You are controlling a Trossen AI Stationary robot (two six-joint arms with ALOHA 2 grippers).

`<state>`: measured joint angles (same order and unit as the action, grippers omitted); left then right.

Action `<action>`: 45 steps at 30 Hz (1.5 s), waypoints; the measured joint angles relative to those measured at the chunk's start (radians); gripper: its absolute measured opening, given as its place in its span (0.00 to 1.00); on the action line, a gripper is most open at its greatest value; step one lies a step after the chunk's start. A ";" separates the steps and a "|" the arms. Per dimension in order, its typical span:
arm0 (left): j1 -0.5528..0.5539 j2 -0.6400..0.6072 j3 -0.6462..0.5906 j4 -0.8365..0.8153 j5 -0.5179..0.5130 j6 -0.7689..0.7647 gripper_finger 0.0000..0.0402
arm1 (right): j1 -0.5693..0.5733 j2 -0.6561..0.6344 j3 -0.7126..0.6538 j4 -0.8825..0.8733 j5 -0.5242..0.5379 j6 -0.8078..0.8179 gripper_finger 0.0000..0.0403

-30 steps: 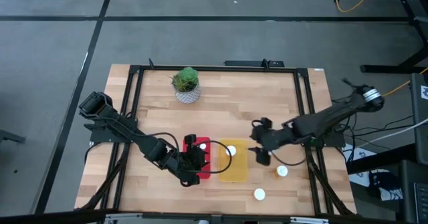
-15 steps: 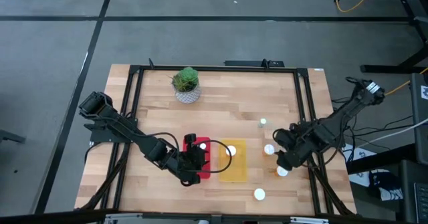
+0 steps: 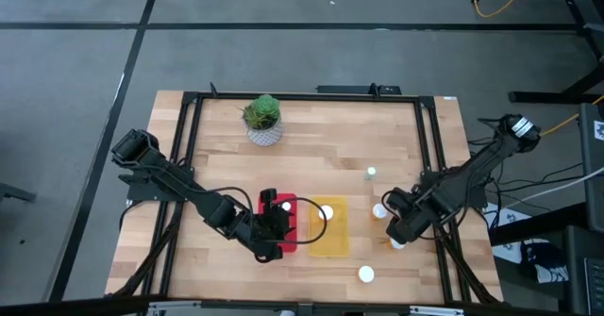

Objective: Pick and place medicine bottles into bin by pill shape (circle, oval)
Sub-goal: Put the orange capsule bottle into the yellow bin

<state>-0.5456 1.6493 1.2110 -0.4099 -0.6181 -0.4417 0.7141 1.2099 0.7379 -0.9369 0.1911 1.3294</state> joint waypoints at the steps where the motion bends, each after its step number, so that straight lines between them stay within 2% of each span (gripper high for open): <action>1: 0.000 0.000 0.000 0.000 0.000 0.000 0.38 | 0.000 0.002 -0.004 0.003 -0.001 -0.002 0.65; 9: 0.001 0.000 0.000 0.000 -0.001 0.000 0.38 | -0.016 0.020 -0.007 0.063 0.000 -0.113 0.65; 18: 0.002 0.000 0.000 0.003 -0.002 -0.001 0.38 | -0.099 0.124 -0.008 0.081 0.001 -0.259 0.65; 24: 0.002 0.000 0.000 0.002 -0.002 -0.001 0.38 | -0.116 0.166 -0.008 0.141 0.002 -0.338 0.65; 31: 0.002 0.000 0.000 0.001 -0.002 -0.001 0.38 | -0.116 0.170 -0.008 0.198 0.129 -0.396 0.65; 37: 0.002 0.000 0.000 0.000 -0.002 -0.001 0.38 | -0.116 0.170 -0.008 0.200 0.130 -0.396 0.65; 45: 0.002 0.000 0.000 0.000 -0.002 -0.001 0.38 | -0.116 0.170 -0.008 0.217 0.139 -0.393 0.53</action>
<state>-0.5434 1.6493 1.2110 -0.4103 -0.6205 -0.4423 0.5983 1.3798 0.7303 -0.7202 0.3305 0.9367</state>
